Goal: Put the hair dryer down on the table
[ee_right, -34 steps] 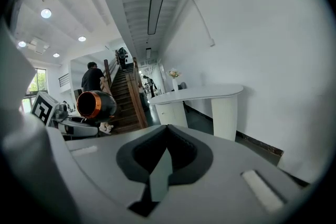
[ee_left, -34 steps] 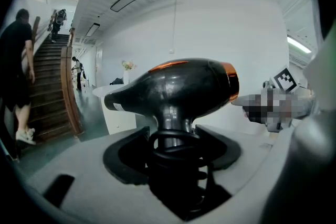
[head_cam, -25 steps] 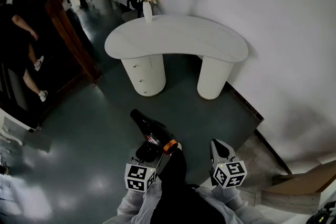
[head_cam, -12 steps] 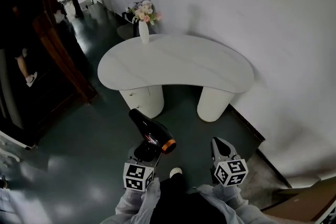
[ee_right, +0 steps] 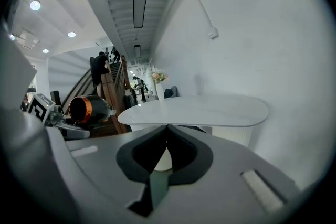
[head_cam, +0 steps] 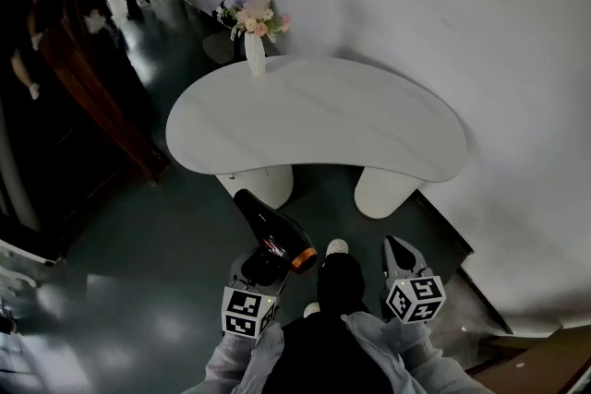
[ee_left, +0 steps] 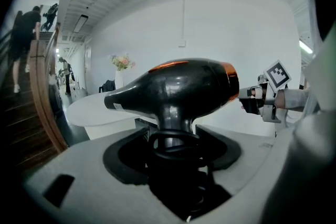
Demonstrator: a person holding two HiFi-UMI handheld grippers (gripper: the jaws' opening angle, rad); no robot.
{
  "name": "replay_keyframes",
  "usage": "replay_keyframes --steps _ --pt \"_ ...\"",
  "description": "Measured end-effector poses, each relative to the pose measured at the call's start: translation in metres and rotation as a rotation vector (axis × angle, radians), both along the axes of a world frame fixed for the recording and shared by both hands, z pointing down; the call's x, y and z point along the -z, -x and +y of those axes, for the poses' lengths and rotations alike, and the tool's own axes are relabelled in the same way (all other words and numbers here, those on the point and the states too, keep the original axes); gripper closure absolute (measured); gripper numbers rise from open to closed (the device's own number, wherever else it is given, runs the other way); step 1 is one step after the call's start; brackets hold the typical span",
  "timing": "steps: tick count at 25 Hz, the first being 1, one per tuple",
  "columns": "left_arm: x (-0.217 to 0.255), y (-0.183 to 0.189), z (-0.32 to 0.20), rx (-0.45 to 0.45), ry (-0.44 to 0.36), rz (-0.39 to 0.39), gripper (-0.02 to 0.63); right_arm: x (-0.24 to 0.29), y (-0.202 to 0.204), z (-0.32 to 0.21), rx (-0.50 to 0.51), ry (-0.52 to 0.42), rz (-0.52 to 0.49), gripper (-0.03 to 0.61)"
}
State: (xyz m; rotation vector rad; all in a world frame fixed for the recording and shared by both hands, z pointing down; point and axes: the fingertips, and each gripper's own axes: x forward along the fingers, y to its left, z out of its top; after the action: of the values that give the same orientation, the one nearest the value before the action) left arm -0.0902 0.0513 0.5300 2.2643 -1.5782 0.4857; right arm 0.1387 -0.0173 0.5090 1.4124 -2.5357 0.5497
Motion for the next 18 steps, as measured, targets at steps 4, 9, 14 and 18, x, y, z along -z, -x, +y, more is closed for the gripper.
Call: replay_keyframes --steps 4,9,14,18 --pt "-0.009 0.02 -0.039 0.014 0.007 -0.016 0.333 -0.01 0.027 -0.045 0.039 0.018 -0.005 0.568" --pt "-0.012 0.043 -0.117 0.004 0.018 -0.034 0.333 -0.018 0.064 -0.127 0.07 0.04 -0.019 0.568" --pt "-0.005 0.059 -0.208 -0.052 0.017 -0.06 0.333 -0.008 0.104 -0.222 0.1 0.016 -0.018 0.568" --pt "-0.009 0.066 -0.27 -0.091 0.021 -0.083 0.333 -0.009 0.124 -0.279 0.12 0.009 -0.02 0.568"
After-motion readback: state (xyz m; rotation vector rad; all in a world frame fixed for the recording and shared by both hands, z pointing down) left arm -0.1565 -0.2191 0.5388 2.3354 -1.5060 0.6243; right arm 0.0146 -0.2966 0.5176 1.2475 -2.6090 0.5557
